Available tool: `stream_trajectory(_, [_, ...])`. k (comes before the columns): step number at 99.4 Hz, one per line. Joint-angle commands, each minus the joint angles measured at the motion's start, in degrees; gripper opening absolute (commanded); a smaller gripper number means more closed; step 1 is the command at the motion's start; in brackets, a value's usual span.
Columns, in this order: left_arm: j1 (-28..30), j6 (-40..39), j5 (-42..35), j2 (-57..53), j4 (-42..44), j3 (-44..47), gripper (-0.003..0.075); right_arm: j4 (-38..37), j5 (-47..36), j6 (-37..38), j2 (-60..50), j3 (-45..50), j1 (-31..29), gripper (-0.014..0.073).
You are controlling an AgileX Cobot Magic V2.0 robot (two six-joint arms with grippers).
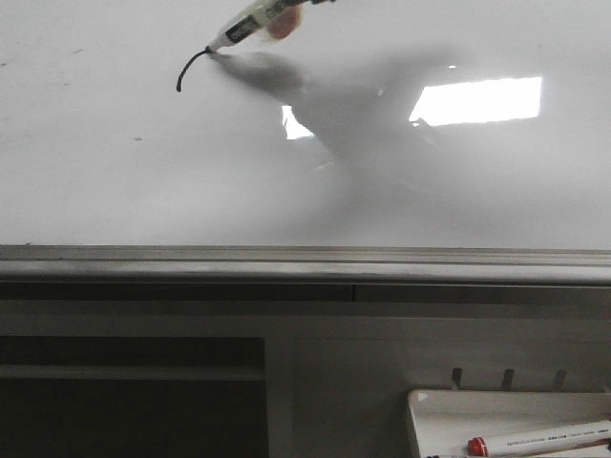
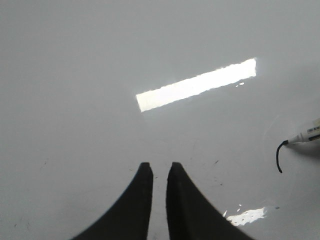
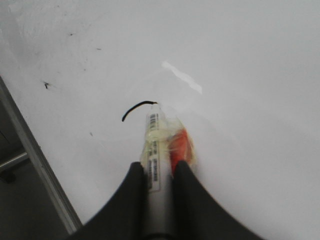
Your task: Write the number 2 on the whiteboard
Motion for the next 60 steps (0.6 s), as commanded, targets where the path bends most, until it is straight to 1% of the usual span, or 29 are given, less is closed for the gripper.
stream_trajectory(1, [0.12, -0.47, -4.34, 0.44, -0.18, -1.81, 0.005, 0.06, -0.09, 0.24, -2.92, -1.65, -2.62, -0.0055])
stream_trajectory(13, [0.12, -0.47, -4.47, 0.44, -0.18, -1.81, 0.005, 0.06, 5.44, 0.85, -4.36, -0.2, -3.6, -0.0048])
stream_trajectory(22, [0.12, -0.47, -4.47, 0.44, -0.38, -1.81, 0.005, 0.06, 7.43, 2.33, -4.12, 1.75, -3.49, -0.0048])
stream_trajectory(36, [0.12, -0.47, -4.47, 0.44, -0.38, -1.81, 0.005, 0.06, 6.56, 2.57, -1.55, 3.17, -1.7, -0.0048])
stream_trajectory(60, [0.12, -0.47, -4.47, 0.44, -0.38, -1.81, 0.005, 0.06, 5.23, 2.47, 4.49, -1.67, 2.8, -0.0049])
